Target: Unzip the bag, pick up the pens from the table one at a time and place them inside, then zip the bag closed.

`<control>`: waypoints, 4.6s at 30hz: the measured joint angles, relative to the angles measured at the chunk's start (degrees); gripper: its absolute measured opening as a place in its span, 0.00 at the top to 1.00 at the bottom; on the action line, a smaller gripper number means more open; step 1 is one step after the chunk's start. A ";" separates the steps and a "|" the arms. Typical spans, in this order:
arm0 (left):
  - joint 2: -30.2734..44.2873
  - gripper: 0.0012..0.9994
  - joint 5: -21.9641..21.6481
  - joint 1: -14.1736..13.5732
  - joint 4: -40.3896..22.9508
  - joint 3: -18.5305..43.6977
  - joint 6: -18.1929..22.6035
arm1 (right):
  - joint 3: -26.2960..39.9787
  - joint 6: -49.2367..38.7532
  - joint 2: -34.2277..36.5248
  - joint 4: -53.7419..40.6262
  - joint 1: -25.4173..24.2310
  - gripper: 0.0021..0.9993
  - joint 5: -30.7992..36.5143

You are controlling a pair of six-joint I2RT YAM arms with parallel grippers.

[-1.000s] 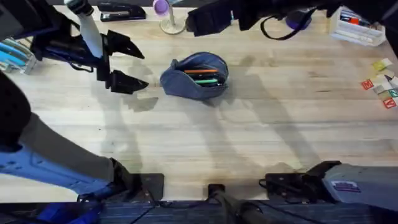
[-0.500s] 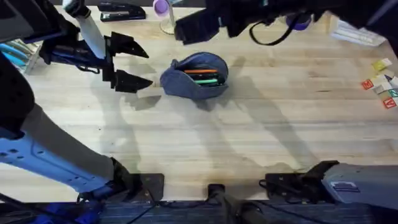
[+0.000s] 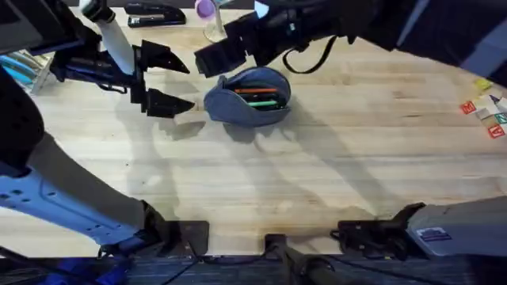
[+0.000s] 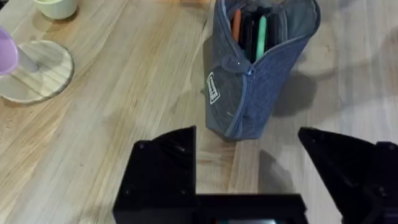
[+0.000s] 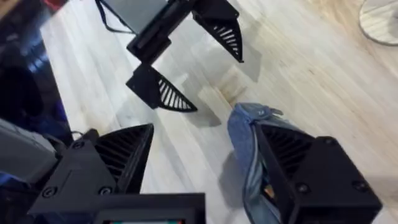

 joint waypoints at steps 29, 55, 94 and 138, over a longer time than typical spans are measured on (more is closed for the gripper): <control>0.00 0.01 0.00 0.00 0.00 0.00 0.00 | 0.00 12.97 1.78 -1.33 7.93 0.00 27.94; 0.00 0.01 0.00 0.00 0.00 0.00 0.00 | 0.02 10.33 11.52 7.34 7.96 0.00 28.31; 0.00 0.01 0.00 0.00 0.00 0.00 0.00 | 0.02 8.78 16.18 7.83 7.96 0.97 28.92; 8.41 0.25 8.08 -11.23 16.05 -0.02 -11.43 | 0.04 2.80 12.17 7.06 8.13 0.97 28.48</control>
